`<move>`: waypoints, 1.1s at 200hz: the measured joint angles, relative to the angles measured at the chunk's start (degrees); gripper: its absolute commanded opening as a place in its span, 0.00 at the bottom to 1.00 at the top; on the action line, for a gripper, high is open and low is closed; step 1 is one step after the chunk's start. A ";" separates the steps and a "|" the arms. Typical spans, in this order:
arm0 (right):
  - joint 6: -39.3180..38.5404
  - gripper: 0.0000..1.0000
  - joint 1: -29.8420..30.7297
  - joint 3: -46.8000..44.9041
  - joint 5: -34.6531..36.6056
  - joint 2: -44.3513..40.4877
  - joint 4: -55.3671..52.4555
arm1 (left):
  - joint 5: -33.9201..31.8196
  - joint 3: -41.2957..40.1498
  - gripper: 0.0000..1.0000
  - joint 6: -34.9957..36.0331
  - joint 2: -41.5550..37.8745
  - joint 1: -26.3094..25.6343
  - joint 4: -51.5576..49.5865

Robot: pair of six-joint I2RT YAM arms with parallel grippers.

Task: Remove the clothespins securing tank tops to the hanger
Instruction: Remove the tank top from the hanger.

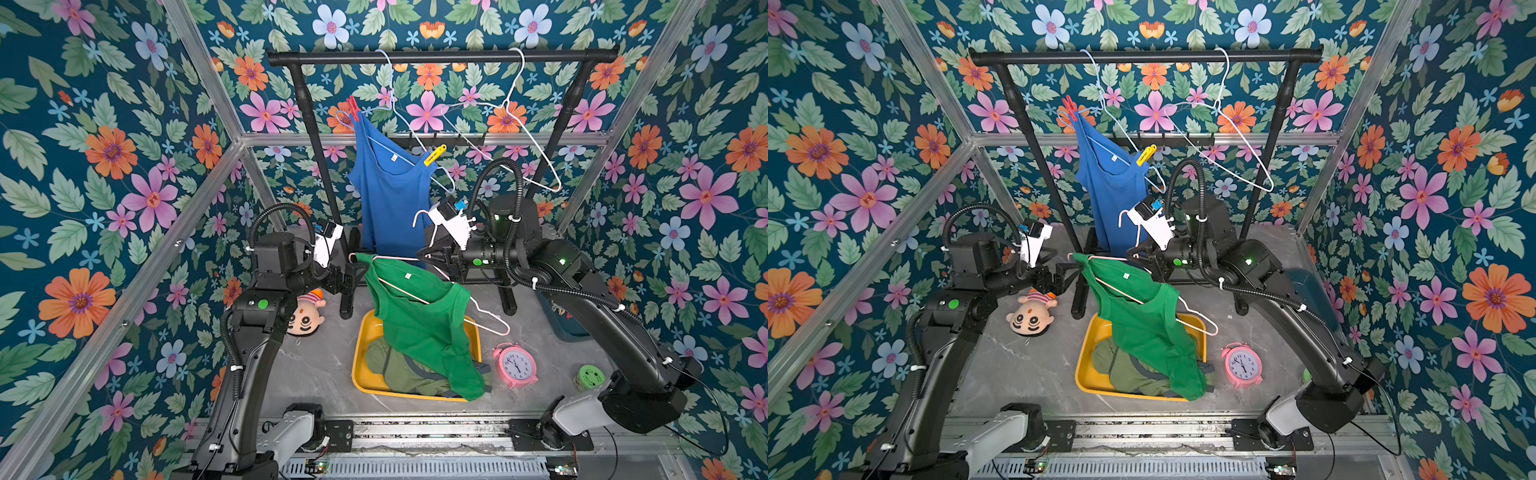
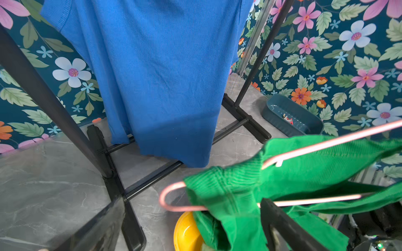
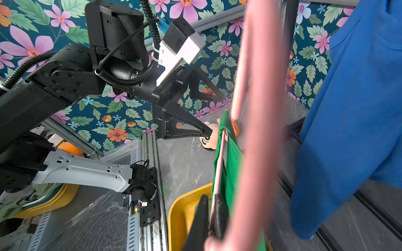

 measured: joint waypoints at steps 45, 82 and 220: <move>-0.09 0.00 1.38 0.35 3.04 1.49 0.13 | -0.31 -0.15 1.00 -1.51 0.11 -0.26 1.05; -0.26 0.00 2.54 1.44 3.89 1.49 0.13 | 0.55 -1.01 1.00 -1.70 0.44 -0.76 1.99; -3.91 0.00 5.57 3.34 6.43 -0.24 -4.11 | 0.00 -1.77 0.70 -2.60 1.27 -0.85 2.51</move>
